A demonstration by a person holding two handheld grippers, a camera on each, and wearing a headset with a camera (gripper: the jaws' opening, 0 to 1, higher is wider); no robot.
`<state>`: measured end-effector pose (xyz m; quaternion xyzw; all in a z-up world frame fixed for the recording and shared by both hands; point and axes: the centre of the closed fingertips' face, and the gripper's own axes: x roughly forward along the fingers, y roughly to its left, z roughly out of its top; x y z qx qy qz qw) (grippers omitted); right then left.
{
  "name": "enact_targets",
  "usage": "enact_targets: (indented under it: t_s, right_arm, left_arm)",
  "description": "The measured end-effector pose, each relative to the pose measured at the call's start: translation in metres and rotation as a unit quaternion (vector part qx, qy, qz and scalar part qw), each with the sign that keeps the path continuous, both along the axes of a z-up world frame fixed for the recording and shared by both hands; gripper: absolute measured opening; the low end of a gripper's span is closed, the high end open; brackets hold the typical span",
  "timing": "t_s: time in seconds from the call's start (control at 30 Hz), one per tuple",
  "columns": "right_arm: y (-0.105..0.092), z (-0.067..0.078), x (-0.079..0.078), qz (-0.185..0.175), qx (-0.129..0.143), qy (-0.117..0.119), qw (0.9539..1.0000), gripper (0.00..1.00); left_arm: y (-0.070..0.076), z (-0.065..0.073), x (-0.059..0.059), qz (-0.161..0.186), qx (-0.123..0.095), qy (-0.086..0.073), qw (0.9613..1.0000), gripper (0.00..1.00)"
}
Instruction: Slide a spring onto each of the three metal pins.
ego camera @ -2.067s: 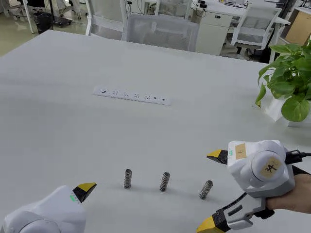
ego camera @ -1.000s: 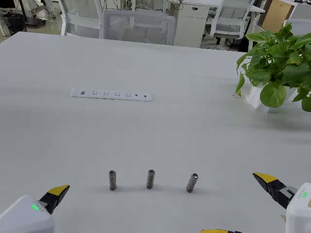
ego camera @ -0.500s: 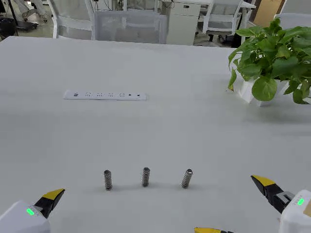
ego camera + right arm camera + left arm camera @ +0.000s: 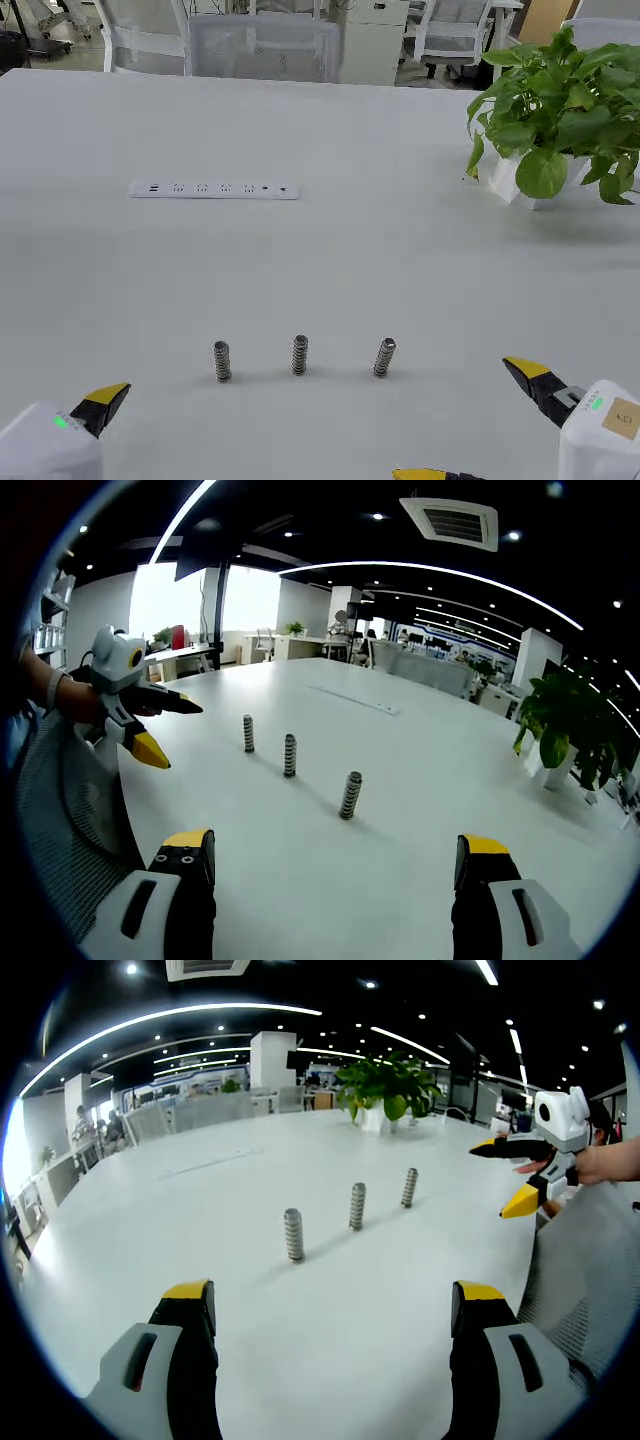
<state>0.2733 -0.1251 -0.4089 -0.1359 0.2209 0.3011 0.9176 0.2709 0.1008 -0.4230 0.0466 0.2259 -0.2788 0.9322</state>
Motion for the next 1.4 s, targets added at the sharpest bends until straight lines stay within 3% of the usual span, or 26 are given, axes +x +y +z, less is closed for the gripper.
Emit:
enact_targets:
  t_s: [0.9, 1.4]
  right_arm:
    - [0.004, -0.008, -0.004, 0.013, -0.007, 0.012, 0.9998, 1.00]
    - [0.004, -0.008, -0.004, 0.016, -0.007, 0.012, 0.9998, 1.00]
  left_arm:
    - [0.001, -0.005, -0.003, -0.001, 0.003, 0.009, 1.0000, 0.97]
    - [-0.008, -0.005, -0.006, -0.021, 0.011, 0.008, 0.9997, 0.97]
